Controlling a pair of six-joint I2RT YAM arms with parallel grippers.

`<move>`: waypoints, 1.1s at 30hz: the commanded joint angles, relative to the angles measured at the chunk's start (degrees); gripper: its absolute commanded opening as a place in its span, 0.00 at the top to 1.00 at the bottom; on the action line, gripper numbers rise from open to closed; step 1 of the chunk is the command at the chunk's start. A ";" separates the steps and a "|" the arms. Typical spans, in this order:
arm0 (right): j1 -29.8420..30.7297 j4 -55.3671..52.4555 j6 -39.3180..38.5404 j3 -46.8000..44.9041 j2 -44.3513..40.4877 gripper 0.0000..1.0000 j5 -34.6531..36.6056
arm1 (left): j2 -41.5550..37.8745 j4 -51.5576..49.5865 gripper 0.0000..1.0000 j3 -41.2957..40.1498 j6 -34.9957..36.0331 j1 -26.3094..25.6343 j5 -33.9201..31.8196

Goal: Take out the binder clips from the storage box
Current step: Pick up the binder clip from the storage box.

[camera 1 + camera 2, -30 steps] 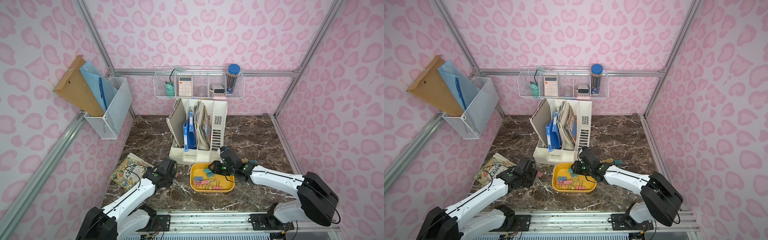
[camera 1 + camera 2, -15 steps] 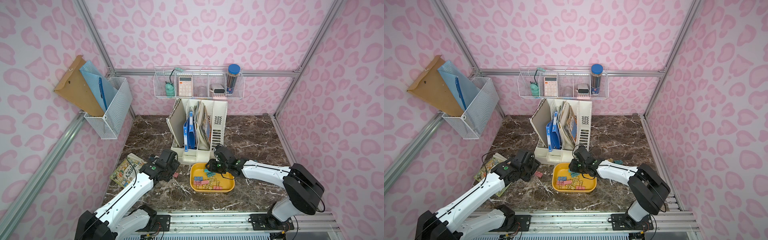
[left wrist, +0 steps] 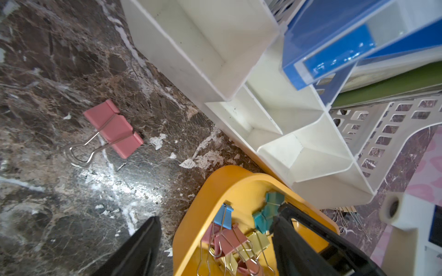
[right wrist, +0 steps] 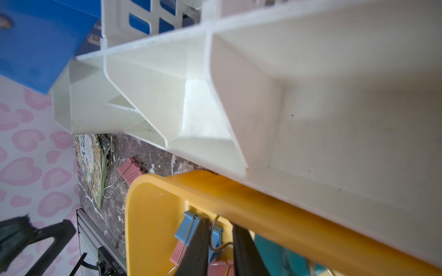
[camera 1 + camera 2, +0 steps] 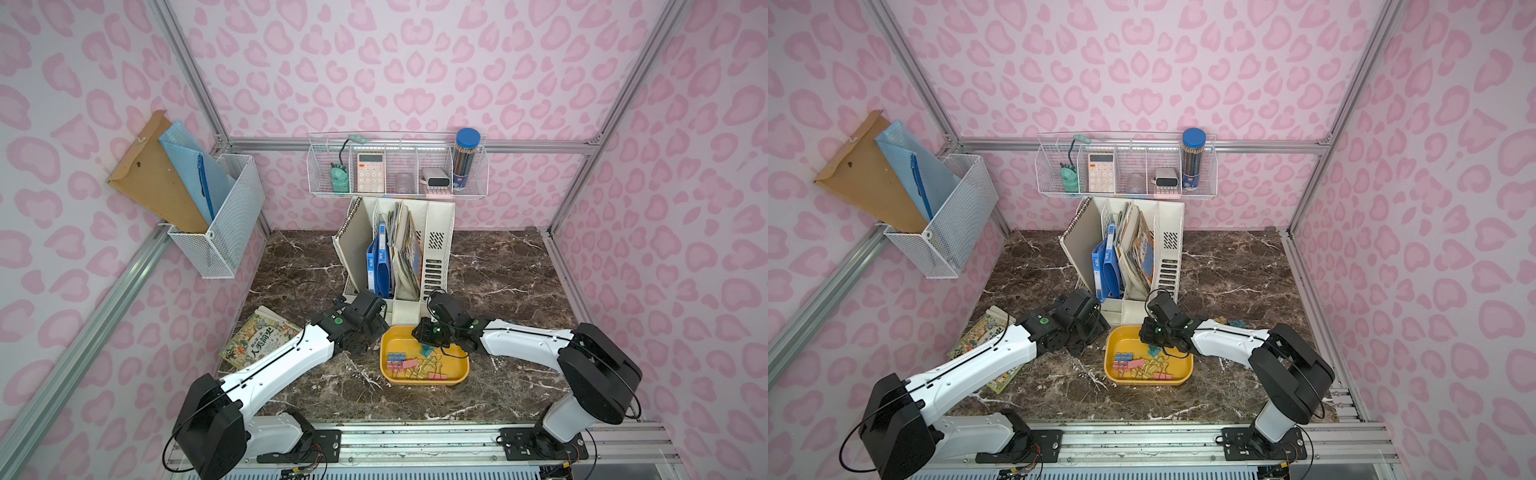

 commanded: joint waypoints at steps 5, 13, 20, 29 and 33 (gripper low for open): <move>-0.01 -0.48 0.30 -1.64 -2.95 0.85 0.31 | 1.90 0.61 0.23 2.70 2.09 -0.54 0.19; -0.06 -1.48 -1.57 -1.58 -5.11 1.00 -0.01 | 3.62 1.05 0.23 4.54 3.75 -1.11 1.24; 0.37 -5.40 -2.21 -4.57 -17.22 1.00 7.01 | 3.77 4.01 0.24 6.36 7.71 -3.18 1.88; -8.41 -14.31 2.47 -18.75 -49.39 1.00 26.17 | 12.02 13.32 0.22 12.58 17.20 -10.73 6.90; -22.30 -17.64 3.29 -25.07 -57.06 1.00 18.78 | 18.55 13.56 0.22 17.64 18.53 -13.62 8.06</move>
